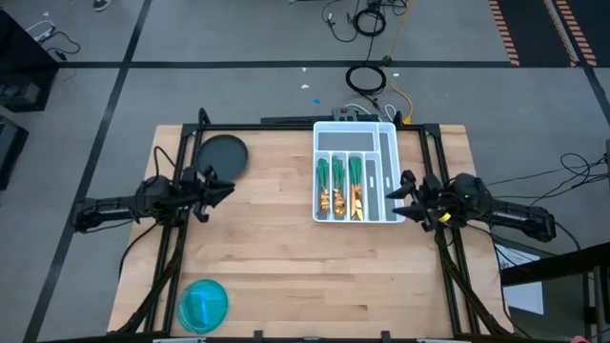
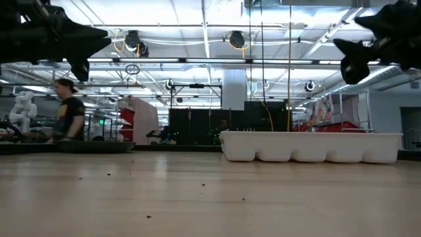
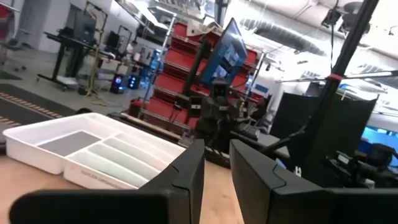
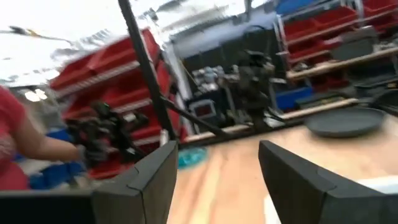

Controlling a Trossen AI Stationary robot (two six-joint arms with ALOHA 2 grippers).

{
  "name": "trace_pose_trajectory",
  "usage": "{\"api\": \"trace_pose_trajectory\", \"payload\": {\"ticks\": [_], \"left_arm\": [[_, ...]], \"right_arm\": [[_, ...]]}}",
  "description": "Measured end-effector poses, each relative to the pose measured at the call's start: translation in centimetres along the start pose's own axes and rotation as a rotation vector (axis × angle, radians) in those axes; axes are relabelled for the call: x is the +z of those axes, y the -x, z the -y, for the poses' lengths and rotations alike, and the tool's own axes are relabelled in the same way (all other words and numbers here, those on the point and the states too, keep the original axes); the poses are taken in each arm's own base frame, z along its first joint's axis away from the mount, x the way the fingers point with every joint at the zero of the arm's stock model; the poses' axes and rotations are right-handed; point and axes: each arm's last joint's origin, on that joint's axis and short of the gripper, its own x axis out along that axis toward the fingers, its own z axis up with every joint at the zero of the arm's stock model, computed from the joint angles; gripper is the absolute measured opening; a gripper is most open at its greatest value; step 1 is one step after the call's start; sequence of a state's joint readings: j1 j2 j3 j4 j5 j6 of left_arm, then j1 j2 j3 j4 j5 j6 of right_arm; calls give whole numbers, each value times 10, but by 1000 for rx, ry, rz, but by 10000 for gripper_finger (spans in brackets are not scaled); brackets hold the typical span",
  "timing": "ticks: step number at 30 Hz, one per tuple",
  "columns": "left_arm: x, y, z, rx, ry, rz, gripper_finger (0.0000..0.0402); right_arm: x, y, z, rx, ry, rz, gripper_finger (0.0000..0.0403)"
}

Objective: Sort silverware
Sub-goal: Return to Home Position

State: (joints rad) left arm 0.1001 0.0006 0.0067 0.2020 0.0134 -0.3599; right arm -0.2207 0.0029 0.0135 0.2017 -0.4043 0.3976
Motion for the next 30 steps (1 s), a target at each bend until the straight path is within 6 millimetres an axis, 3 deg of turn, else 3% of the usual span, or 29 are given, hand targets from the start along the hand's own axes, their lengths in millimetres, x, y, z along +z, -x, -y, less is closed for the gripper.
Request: {"api": "trace_pose_trajectory", "payload": {"ticks": [8, 16, 30], "left_arm": [[-4, 0, -3, 62, -52, -34, 83], [-10, 1, -7, 156, -58, -71, 83], [-12, 1, -8, 165, -60, -98, 83]], "right_arm": [[-12, 0, 6, -80, 71, -116, 217], [-12, 0, 7, -85, 64, -119, 217], [-12, 0, 6, -83, 67, -115, 217]]}}
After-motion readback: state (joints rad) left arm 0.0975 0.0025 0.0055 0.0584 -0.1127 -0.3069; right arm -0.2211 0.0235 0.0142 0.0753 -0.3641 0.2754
